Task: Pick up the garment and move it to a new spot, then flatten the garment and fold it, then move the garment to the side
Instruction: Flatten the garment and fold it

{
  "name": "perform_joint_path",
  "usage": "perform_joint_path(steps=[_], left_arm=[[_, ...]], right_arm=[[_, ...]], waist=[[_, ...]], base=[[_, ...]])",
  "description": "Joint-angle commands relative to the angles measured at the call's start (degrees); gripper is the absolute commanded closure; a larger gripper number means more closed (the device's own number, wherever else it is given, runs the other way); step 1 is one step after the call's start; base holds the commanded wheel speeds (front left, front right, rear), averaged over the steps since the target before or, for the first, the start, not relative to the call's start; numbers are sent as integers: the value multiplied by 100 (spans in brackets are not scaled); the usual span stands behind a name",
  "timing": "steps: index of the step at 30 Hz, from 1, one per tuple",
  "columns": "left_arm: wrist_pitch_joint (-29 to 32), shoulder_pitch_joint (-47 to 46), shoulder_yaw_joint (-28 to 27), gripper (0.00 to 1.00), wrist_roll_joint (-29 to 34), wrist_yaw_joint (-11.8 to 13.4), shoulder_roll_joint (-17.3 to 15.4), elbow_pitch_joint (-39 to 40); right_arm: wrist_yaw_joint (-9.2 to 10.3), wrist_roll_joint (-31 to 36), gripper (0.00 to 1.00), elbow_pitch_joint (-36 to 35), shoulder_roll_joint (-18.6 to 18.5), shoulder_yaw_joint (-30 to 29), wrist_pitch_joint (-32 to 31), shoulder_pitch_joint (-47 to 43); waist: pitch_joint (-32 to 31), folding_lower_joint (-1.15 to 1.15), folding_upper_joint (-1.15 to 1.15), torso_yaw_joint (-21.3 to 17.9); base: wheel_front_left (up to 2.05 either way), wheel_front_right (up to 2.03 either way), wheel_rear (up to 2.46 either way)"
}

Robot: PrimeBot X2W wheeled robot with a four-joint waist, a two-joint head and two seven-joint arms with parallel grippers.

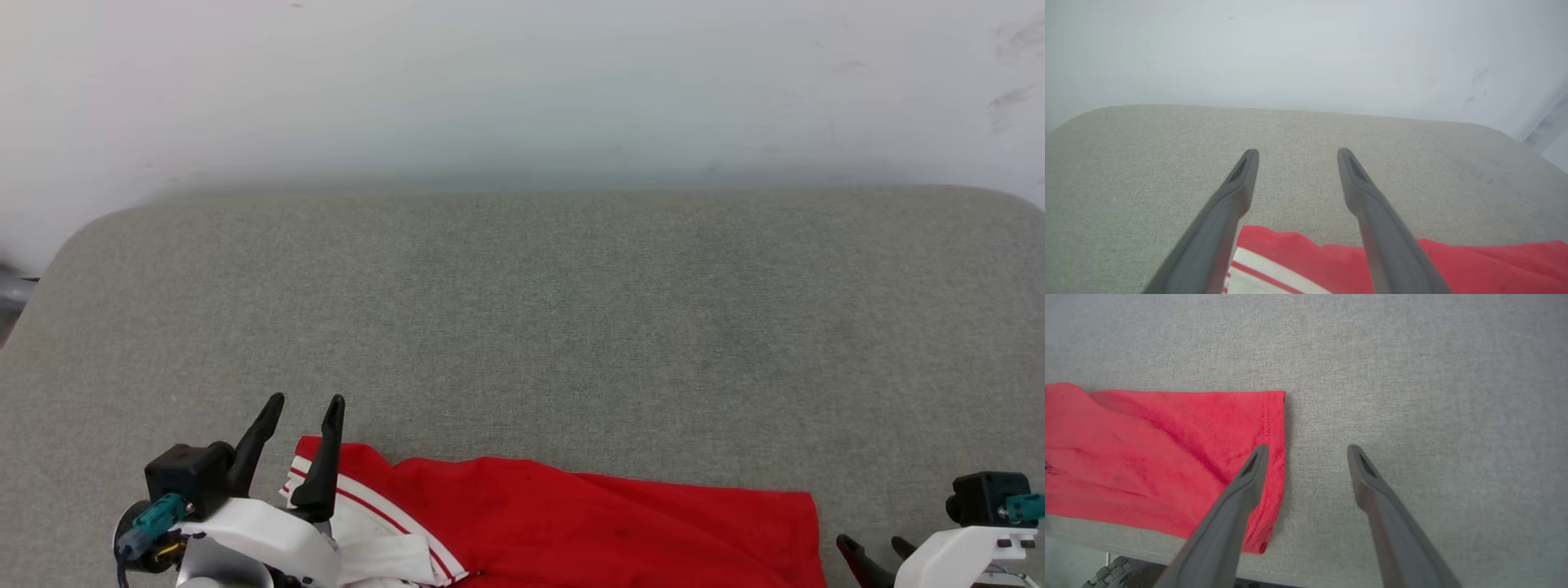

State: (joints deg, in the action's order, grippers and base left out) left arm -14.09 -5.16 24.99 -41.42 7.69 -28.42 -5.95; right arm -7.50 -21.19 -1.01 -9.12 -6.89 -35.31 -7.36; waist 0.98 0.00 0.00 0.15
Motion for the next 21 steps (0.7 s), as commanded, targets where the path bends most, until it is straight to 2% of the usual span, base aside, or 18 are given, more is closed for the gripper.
perform_joint_path(steps=[1, 5, 9, 16, 21], left_arm=[[-55, 0, -59, 0, 140, 66, 49, 56], [-112, 49, -283, 0, 647, 199, 249, 322], [-117, 192, -571, 0, 1145, 176, 513, 603], [-119, 324, -865, 0, 1664, -19, 865, 733], [-116, 356, -987, 0, 1847, -226, 1027, 616]], right_arm=[[2, -6, 0, -76, 22, -10, -135, -70], [2, -44, 0, -111, 115, 7, -426, -115], [2, -102, 0, 164, 238, 40, -513, -23], [2, -254, 0, 963, 322, 166, -419, 193], [-7, -466, 0, 1484, 429, 401, -602, 272]], waist=[[26, 0, 0, 41], [104, 0, 0, 168], [195, 0, 0, 302], [373, 0, 0, 524], [432, 0, 0, 586]], base=[[0, 0, 0], [0, 0, 0], [0, 0, 0], [0, 0, 0], [0, 0, 0]])
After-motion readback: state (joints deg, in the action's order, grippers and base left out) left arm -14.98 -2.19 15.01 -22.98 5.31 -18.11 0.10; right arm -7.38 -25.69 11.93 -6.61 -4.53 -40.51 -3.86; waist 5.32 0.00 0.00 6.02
